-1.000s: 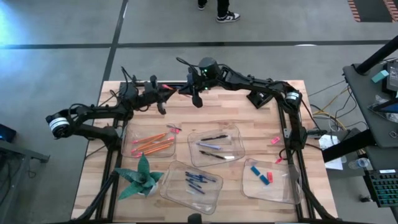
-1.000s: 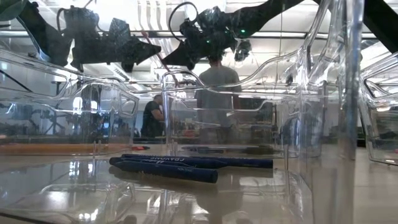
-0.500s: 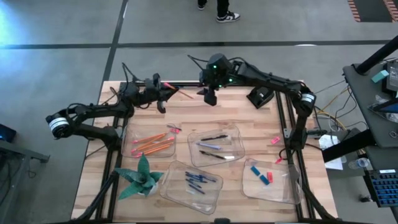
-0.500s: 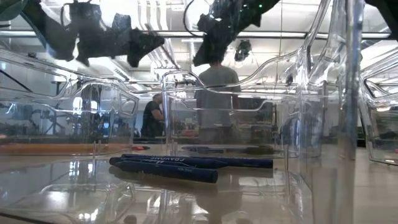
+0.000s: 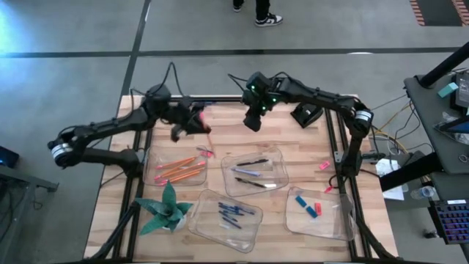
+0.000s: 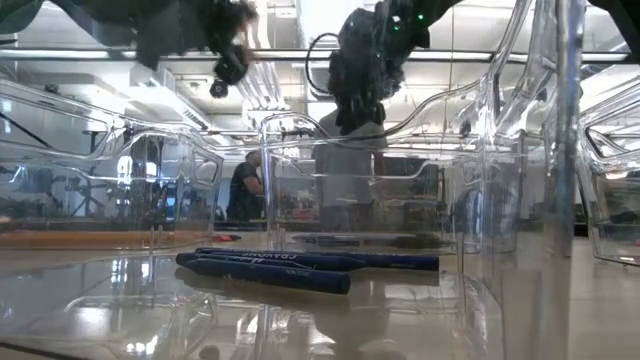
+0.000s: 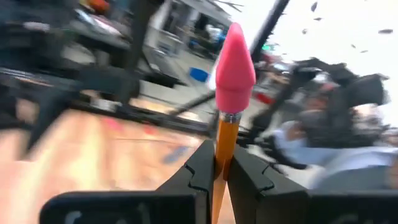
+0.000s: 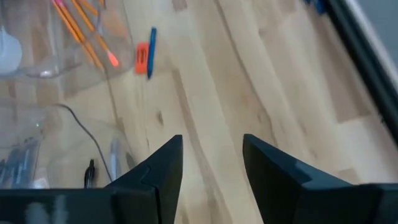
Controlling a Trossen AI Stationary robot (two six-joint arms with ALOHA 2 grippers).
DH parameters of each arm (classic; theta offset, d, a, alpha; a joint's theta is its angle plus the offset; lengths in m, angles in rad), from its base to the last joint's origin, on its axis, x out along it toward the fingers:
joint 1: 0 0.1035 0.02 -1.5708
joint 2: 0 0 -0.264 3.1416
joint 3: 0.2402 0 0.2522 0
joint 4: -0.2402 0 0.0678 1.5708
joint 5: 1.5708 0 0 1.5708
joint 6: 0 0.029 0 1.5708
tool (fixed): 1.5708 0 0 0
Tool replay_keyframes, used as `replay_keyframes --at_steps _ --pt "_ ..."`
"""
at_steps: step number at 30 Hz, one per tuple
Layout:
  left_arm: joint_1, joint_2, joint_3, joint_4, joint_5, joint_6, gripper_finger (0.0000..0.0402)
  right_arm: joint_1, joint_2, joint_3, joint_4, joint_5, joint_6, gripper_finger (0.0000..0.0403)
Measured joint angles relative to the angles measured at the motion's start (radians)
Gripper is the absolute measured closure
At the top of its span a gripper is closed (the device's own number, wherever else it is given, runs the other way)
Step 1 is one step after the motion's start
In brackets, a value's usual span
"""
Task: Sort crayons/erasers/pens/pencils in bins
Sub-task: Put the orange pencil into the top left transparent bin
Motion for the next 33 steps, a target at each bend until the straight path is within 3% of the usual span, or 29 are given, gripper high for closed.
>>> replay_keyframes --at_steps 4,7,12,17,23,29,33 --pt "-0.058 -0.131 -0.032 -0.089 0.004 -0.091 0.0389 0.01 0.0 -0.055 0.022 -0.001 0.001 0.025" --pt "-0.102 -0.24 -0.04 -0.254 -0.033 -0.09 0.0389 0.03 -0.002 -0.104 0.089 0.0 0.01 0.0253" --pt "-0.149 -0.382 -0.041 -0.596 -0.259 -0.038 0.0389 0.087 -0.002 -0.145 0.177 -0.001 -0.036 0.026" --pt "-0.152 -0.448 -0.033 -0.906 -0.482 -0.002 0.0389 0.16 -0.002 -0.178 0.295 -0.002 -0.095 0.0266" --pt "-0.152 -0.415 -0.033 -1.086 -0.629 0.074 0.0389 0.228 -0.002 -0.213 0.408 -0.001 -0.122 0.0266" --pt "-0.184 -0.308 -0.033 -1.127 -0.627 0.334 0.0389 0.249 -0.003 -0.242 0.444 -0.001 -0.121 0.0266" --pt "-0.201 -0.226 -0.03 -1.138 -0.626 0.38 0.0389 0.249 -0.003 -0.247 0.441 0.0 -0.113 0.0266"
